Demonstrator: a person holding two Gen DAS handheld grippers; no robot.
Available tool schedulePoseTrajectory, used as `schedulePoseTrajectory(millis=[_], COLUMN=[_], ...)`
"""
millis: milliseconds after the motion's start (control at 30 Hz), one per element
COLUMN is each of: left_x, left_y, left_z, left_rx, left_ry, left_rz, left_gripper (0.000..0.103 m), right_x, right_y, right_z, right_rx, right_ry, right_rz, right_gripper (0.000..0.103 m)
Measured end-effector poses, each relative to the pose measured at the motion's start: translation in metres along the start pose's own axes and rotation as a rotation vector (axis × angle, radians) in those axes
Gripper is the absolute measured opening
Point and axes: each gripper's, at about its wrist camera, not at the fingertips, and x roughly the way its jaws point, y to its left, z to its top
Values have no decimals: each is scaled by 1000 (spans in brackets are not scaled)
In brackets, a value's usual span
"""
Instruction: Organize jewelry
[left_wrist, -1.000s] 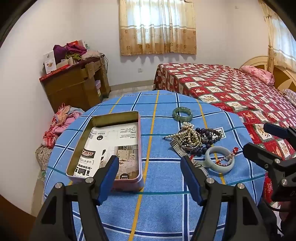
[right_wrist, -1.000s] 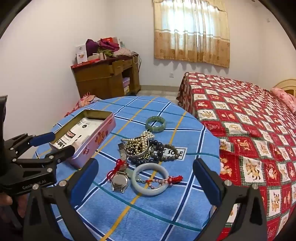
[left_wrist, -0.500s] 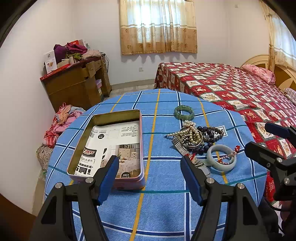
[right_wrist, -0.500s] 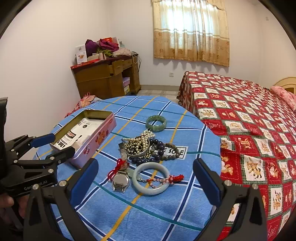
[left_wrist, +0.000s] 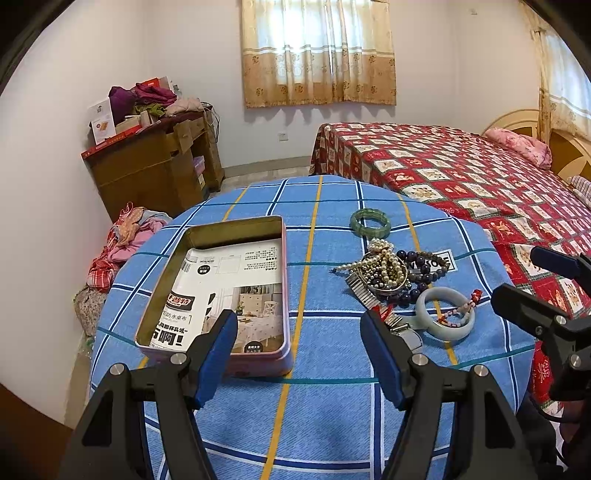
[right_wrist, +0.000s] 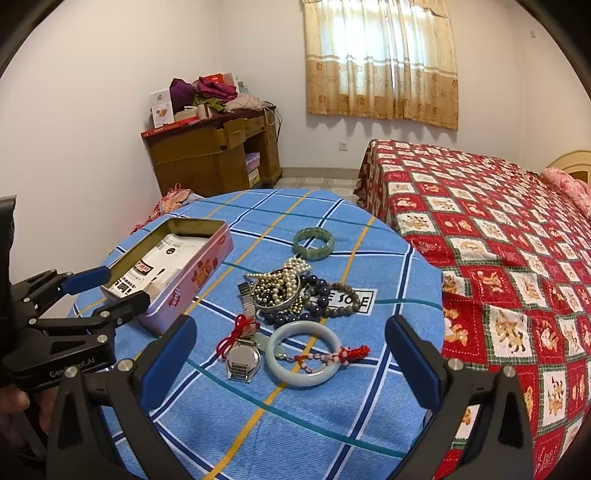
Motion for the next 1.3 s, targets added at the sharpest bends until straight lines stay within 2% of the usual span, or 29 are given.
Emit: schedulePoseTrajectory(millis=[1300], left_x=[3], left_y=[4], left_z=[0], left_rx=[-2], left_ry=[3], left_rz=[4], left_gripper=[69], right_x=[4], right_y=[4], right_z=[-4], right_rx=[4], right_ry=[5], right_rz=[5], right_gripper=[103])
